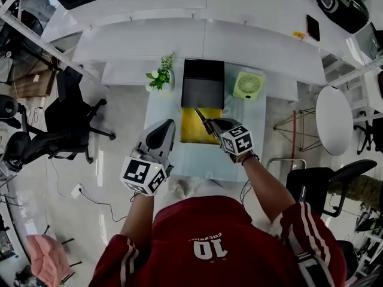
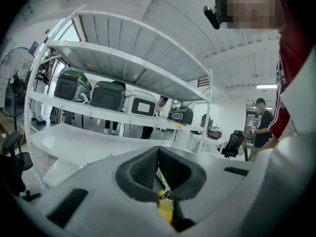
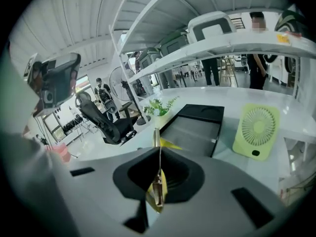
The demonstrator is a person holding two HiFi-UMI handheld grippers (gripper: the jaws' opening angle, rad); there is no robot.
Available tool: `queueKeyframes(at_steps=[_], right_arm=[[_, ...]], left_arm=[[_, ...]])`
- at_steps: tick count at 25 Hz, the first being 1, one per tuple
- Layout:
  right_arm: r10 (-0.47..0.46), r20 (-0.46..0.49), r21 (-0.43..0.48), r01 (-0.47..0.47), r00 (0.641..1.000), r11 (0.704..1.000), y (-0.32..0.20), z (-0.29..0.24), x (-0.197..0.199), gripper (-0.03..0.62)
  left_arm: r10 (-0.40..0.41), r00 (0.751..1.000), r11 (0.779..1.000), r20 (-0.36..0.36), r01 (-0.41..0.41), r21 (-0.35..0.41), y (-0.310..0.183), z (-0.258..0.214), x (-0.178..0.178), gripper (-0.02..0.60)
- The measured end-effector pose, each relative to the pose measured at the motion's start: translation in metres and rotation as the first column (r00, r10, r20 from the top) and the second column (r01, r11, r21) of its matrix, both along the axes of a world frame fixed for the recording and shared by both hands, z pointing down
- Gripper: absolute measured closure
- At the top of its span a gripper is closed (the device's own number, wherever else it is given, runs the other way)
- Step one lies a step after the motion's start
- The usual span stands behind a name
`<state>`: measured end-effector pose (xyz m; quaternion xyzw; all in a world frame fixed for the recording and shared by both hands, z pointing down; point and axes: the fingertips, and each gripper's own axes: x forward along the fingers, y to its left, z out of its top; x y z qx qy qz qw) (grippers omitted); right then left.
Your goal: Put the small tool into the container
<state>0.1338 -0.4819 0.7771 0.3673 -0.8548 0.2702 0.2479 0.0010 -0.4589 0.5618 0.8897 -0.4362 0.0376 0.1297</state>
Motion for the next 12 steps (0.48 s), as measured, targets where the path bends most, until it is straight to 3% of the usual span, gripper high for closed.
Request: queueKeyframes(at_steps=[12], right_arm=[[-0.123, -0.155, -0.054, 0.116, 0.980, 0.992, -0.007, 0.072, -0.020, 0.579]], left_arm=[[-0.042, 0.999, 0.999, 0.030, 0.043, -0.032, -0.005, 0.011, -0.007, 0.581]])
